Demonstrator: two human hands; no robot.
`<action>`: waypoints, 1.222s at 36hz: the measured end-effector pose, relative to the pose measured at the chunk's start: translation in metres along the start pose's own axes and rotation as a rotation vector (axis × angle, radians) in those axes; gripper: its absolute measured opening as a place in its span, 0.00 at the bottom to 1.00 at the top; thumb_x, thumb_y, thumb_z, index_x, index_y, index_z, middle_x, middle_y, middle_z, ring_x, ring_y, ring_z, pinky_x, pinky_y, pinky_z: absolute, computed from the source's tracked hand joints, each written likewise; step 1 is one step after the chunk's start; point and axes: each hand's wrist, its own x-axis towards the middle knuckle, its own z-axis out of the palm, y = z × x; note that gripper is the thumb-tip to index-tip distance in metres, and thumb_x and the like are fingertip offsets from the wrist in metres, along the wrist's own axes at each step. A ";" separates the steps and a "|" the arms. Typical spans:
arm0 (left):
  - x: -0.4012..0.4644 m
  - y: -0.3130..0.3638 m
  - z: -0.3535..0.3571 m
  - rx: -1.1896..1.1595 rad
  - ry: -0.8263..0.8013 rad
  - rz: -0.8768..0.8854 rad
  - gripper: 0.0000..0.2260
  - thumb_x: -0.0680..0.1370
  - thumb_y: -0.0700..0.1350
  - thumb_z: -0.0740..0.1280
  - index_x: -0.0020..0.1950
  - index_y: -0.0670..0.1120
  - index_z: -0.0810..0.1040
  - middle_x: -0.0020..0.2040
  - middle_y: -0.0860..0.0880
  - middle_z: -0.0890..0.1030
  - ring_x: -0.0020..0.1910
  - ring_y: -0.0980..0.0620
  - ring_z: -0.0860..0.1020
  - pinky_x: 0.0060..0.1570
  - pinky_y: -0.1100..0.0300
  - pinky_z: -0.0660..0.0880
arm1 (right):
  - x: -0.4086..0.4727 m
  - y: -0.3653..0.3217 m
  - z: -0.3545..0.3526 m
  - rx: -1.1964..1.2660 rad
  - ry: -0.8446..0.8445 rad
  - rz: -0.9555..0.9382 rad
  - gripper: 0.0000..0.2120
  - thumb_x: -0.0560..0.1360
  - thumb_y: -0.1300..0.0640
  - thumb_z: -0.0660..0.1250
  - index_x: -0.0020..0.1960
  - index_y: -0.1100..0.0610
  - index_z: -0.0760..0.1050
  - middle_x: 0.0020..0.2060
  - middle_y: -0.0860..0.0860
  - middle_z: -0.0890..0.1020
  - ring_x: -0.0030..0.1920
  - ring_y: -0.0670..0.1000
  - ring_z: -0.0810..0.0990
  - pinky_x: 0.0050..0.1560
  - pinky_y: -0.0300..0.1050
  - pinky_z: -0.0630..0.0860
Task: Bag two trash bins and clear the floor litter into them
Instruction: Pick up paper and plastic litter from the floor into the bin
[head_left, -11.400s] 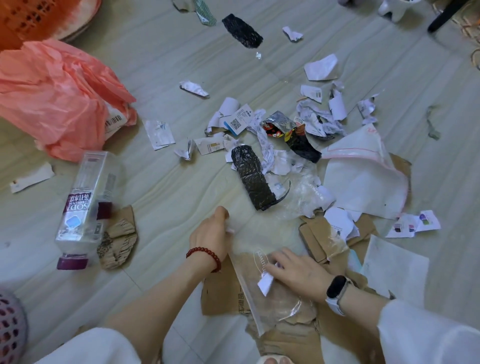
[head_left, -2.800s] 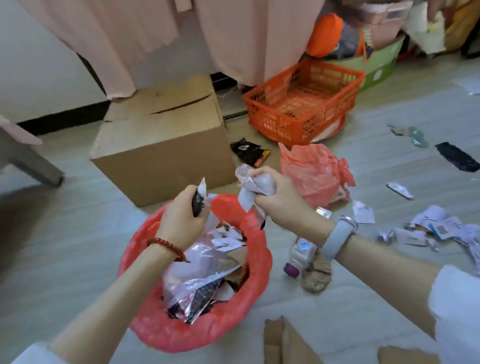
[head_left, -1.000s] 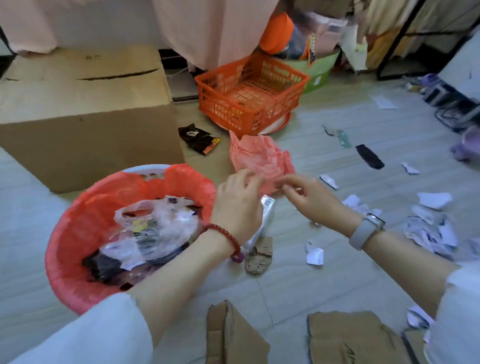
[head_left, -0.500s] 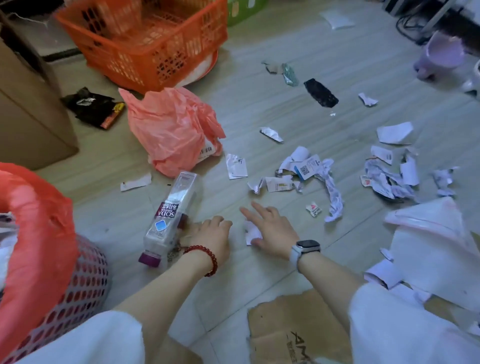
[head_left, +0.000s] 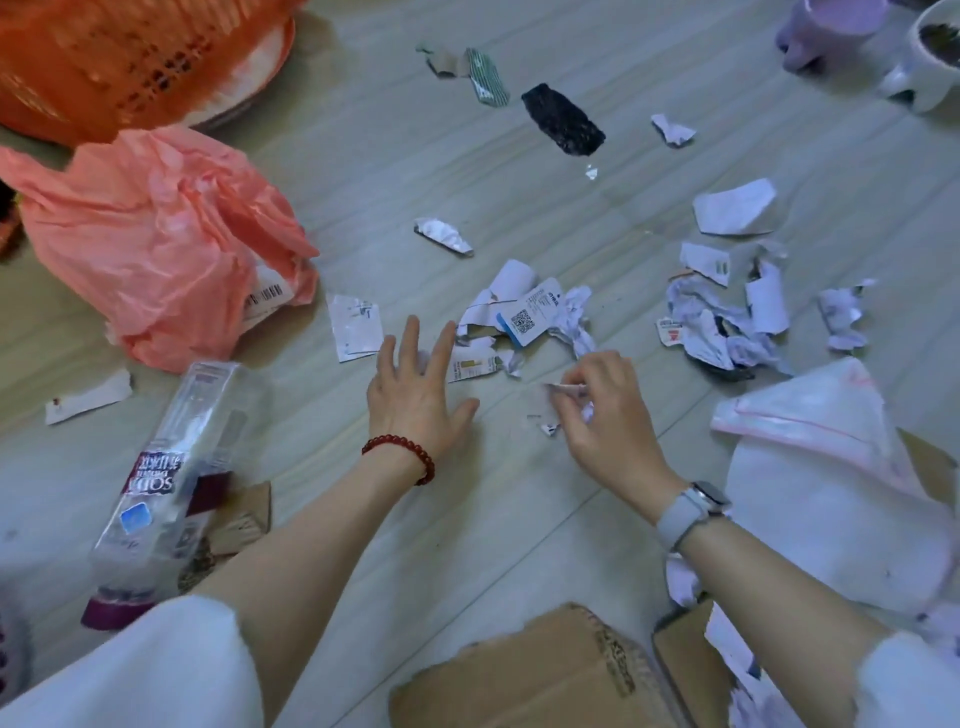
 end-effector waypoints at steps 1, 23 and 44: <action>0.005 0.007 0.003 0.026 -0.011 0.009 0.35 0.75 0.58 0.62 0.75 0.58 0.45 0.76 0.49 0.41 0.74 0.43 0.43 0.68 0.46 0.57 | 0.008 0.006 -0.004 -0.023 0.033 0.045 0.12 0.72 0.53 0.59 0.42 0.63 0.74 0.47 0.59 0.75 0.50 0.56 0.70 0.50 0.47 0.69; -0.009 -0.008 0.031 -0.157 0.121 0.108 0.16 0.72 0.39 0.60 0.59 0.40 0.73 0.50 0.40 0.76 0.49 0.39 0.73 0.52 0.51 0.69 | 0.073 0.025 0.005 0.026 -0.052 0.029 0.16 0.75 0.65 0.60 0.62 0.65 0.72 0.52 0.66 0.75 0.56 0.65 0.71 0.48 0.34 0.58; -0.030 -0.011 0.021 -0.538 0.237 -0.255 0.22 0.76 0.35 0.59 0.69 0.49 0.66 0.57 0.41 0.76 0.61 0.45 0.70 0.50 0.74 0.59 | 0.071 0.039 0.002 -0.519 -0.448 -0.061 0.15 0.75 0.53 0.62 0.60 0.56 0.69 0.57 0.57 0.69 0.61 0.58 0.64 0.59 0.51 0.61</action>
